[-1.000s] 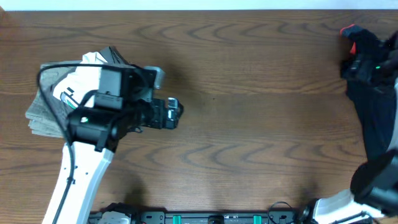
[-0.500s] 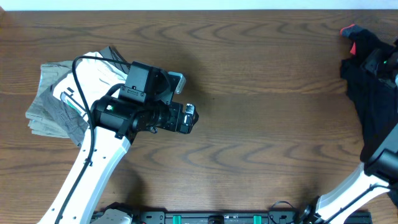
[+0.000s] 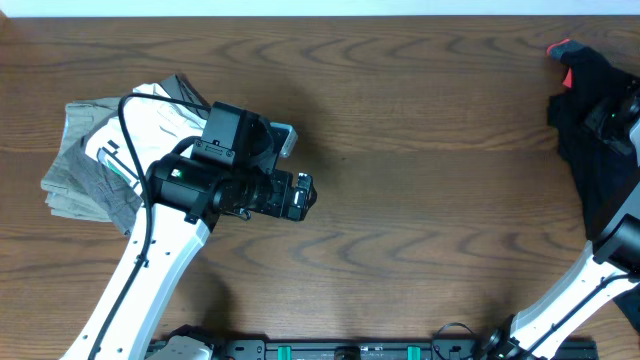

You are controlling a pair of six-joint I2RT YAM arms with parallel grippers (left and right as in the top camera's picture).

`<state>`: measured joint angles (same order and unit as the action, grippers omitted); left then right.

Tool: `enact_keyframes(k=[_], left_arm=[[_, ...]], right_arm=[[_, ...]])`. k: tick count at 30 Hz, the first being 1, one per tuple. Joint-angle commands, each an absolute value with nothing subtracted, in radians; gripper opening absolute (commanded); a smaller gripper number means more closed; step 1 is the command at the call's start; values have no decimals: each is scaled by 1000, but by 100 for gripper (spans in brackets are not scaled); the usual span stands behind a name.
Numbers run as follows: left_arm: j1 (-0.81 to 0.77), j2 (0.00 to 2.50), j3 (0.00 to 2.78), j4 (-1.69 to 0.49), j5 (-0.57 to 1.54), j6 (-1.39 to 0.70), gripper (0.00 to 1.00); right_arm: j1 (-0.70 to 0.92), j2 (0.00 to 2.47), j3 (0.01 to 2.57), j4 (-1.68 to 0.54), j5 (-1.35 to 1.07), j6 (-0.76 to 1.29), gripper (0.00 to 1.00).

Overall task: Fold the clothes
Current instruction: 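Reach the right gripper to the black leggings and grasp them, then drag the black leggings leftward toward the table center with the right gripper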

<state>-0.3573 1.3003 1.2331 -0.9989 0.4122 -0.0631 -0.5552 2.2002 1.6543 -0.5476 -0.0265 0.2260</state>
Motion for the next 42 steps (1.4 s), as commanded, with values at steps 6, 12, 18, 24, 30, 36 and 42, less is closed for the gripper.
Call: enact_keyframes(k=[6,12,18,24,30,36,42], left_arm=[[-360,1296,1253,-1001,400,-64,98],[-360,1296,1253,-1002,400,-64,98],[-360,1296,1253,-997,400,-63,98],[-358,1294,1262,-986,389,-64,98],[-358,1263,1333,-1000,304,-64,98],[-358,1237,1444,-1060,150,-60,98],[-358,1232,1466,-1076,60,-60,98]], right_arm=[[-560,2196,1672,-590,-33,228,1],[-557,2113,1672,-611,-213,177,1],[-528,1956,1672,-629,-434,148,1],[-414,1834,1672,-676,-554,148,1],[-216,1751,1672,-755,-554,141,1],[35,1747,1672,-901,-558,118,1],[310,1747,1672,-943,-558,-17,1]])
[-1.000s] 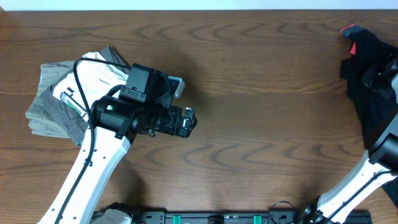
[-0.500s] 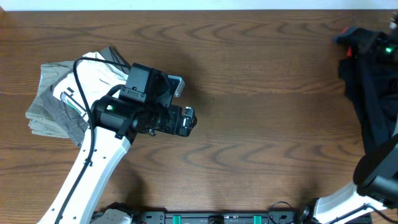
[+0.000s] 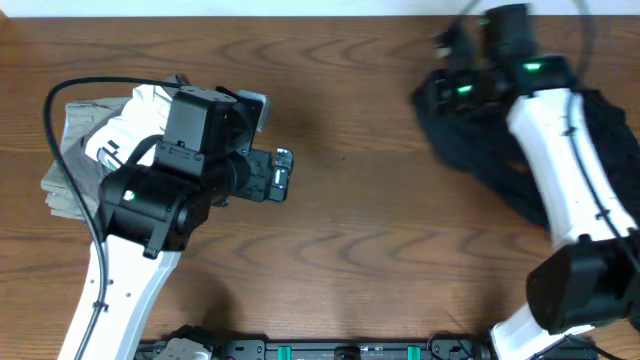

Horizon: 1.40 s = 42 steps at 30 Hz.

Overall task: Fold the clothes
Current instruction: 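Drag the black leggings leftward toward the table center with the right gripper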

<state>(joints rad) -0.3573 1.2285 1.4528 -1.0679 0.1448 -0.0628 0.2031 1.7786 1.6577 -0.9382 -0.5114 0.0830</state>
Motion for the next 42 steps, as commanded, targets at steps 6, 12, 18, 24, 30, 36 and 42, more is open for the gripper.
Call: enact_keyframes(k=[6,12,18,24,30,36,42], left_arm=[[-358,1232,1466,-1099,-3,-60,98],[-358,1238,1466,-1106,-20,-44,98],[-359,1270,1466,-1106,-20,-41,98],[-359,1297,1466,-1103,-20,-41,98],[-359,1308,1466,-1092,-20,-41,98],[-359,1308,1466,-1092,-20,-41,98],[-359,1308,1466,-1092,-19,-41,98]], right_arm=[[483,1745,1672,-970,-326,-90,1],[400,1742,1672,-988,-16,118,52],[139,1778,1671,-1032,-54,186,70],[1,1905,1630,-1174,-203,163,66],[13,1982,1514,-1146,-233,93,73],[19,1983,1357,-951,-118,217,71],[-14,1983,1275,-913,63,345,2]])
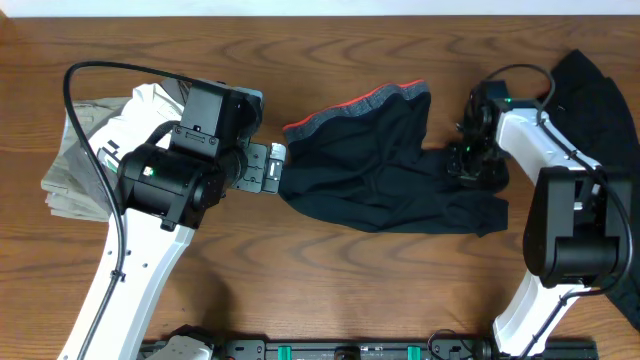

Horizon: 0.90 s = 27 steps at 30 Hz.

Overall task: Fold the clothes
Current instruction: 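Drag the black leggings leftward toward the table center with the right gripper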

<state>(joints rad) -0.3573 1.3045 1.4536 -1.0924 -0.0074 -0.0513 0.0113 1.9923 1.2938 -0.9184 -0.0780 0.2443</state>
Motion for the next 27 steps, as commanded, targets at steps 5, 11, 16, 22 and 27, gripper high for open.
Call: enact_keyframes(k=[5,11,16,22,27], left_arm=[[-359,1308,1466,-1091,-20,-41,98],[-359,1308,1466,-1083,-19,-41,98],[-359,1317,1465,-1057,-9,-41,98],[-359,1375,1463,-1034,104,-41,98],[-361,1494,1463,-996,234,-35,98]], right_arm=[[-112,1961,1362,-947,117,311,1],[-219,1893,1587,-1012,116,126,1],[-279,1838,1710,-1014,161,82,4],[-307,1831,1711,-1077,147,205,41],[-307,1831,1711,-1133,49,224,68]])
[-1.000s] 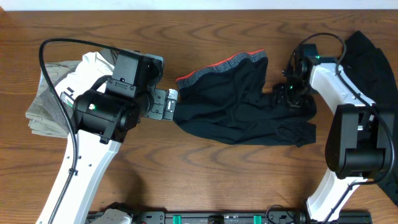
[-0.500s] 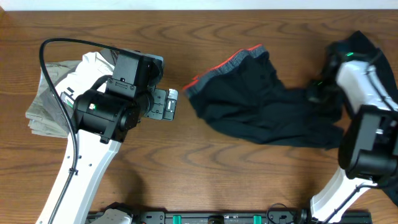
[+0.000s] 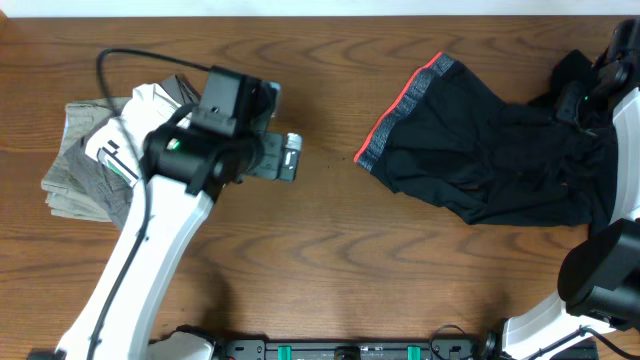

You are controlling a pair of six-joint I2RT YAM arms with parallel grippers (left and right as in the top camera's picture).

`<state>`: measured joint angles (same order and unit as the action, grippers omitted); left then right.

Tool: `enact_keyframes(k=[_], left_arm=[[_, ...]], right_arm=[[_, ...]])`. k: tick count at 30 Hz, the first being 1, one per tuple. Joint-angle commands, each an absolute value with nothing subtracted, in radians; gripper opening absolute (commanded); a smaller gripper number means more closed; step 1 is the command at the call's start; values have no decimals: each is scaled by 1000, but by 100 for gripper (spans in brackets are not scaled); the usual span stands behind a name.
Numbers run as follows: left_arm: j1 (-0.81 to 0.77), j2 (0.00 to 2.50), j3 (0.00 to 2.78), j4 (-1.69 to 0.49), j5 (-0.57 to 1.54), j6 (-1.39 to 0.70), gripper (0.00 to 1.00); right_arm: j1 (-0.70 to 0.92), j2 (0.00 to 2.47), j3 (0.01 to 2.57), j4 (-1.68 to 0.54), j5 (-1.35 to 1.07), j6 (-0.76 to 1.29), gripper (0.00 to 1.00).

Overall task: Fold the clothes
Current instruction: 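Drag the black leggings leftward toward the table center with the right gripper, then grasp the leggings' red-trimmed waistband with the left gripper and pull left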

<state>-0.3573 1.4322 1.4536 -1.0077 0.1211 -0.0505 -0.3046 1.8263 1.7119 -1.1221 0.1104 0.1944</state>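
Observation:
Black shorts (image 3: 470,160) with a red and grey waistband (image 3: 398,112) lie spread on the right half of the table, waistband to the left. My right gripper (image 3: 583,98) sits at the shorts' far right edge, its fingers sunk in the cloth and seemingly shut on it. My left gripper (image 3: 290,158) hovers over bare wood left of centre, open and holding nothing, a good gap away from the waistband.
A stack of folded grey and white clothes (image 3: 80,165) lies at the left, partly under the left arm. More dark cloth (image 3: 605,200) bunches at the right edge, merging with the shorts. The table's back edge (image 3: 320,12) runs along the top.
The shorts have shifted right, away from the left gripper, and the waistband now faces left. My right gripper moved from mid-table to the upper right with the cloth. The left gripper moved slightly right.
At first the table's middle was bare and the right gripper was at a dark pile at the far right. Then it was at the upper middle with black cloth. Then the shorts lay spread across the centre, touching the left gripper. Now they lie further right.

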Motion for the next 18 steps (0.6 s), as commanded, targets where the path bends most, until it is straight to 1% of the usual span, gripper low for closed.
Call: enact_keyframes(k=[1,3,5,8,13,18], left_arm=[[-363,1526,1463,-983,288,-20,98],[-374,1594,1463,-957,393,18,98],[-391,1655,1463,-930,455,34,98],[-426,1756,1463,-871,503,34,98],[-496,1887,1463,-750,520,33,98],[-538,1975,1463,-630,502,9,98]], right_arm=[[-307,1831,1710,-1142,21,224,68],[-307,1831,1711,-1164,-39,223,69],[-306,1831,1710,-1181,-100,223,69],[-302,1831,1710,-1200,-176,223,68],[-287,1831,1710,-1206,-276,178,68],[-260,1831,1710,-1206,-281,178,68]])
